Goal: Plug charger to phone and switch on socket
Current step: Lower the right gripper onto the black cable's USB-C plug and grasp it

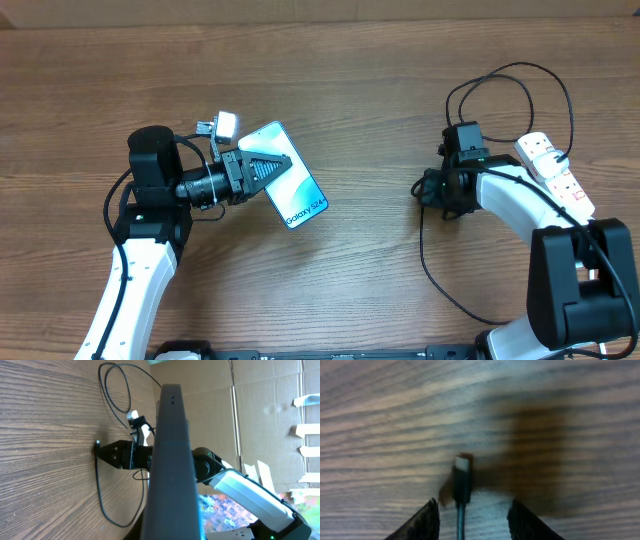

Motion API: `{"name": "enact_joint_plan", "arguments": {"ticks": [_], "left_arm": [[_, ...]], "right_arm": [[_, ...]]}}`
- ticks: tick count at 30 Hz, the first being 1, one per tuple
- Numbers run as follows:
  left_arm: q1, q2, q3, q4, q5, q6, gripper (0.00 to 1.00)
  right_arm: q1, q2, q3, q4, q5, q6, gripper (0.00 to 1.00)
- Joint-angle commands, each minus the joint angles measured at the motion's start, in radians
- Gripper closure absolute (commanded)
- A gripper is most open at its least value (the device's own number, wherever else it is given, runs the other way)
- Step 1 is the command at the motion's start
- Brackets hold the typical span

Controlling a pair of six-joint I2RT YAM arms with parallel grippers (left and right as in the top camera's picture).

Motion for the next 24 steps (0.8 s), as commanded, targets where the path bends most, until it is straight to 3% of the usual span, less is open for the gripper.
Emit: {"name": "enact_joint_plan", "arguments": {"ticks": [1,4,8,13,15,16,24], "left_arm": [[-0.007,0.0,0.008,0.004,0.027,0.026,0.96],[-0.007,0.0,0.008,0.004,0.027,0.026,0.96],[-0.007,0.0,0.008,-0.011,0.035,0.027,0.95],[-0.007,0.0,0.008,-0.014,0.035,0.027,0.96],[-0.007,0.0,0.008,-0.014,0.035,0.027,0.96],[-0.007,0.0,0.008,-0.014,0.035,0.027,0.96],[-0.007,0.0,0.008,-0.014,0.035,0.027,0.96]], "right_arm": [[0.028,0.05,-0.014,0.029,0.027,0.005,0.56],[0.047,0.089,-0.014,0.05,0.027,0.005,0.64],[0.067,0.111,-0.014,0.026,0.028,0.024,0.87],[0.068,0.111,-0.014,-0.011,0.028,0.046,0.89],[0.068,0.111,-0.014,-0.014,0.028,0.046,0.75],[0.068,0.111,-0.014,-0.015,0.029,0.046,0.73],[0.068,0.111,-0.014,-0.014,0.028,0.046,0.75]]}}
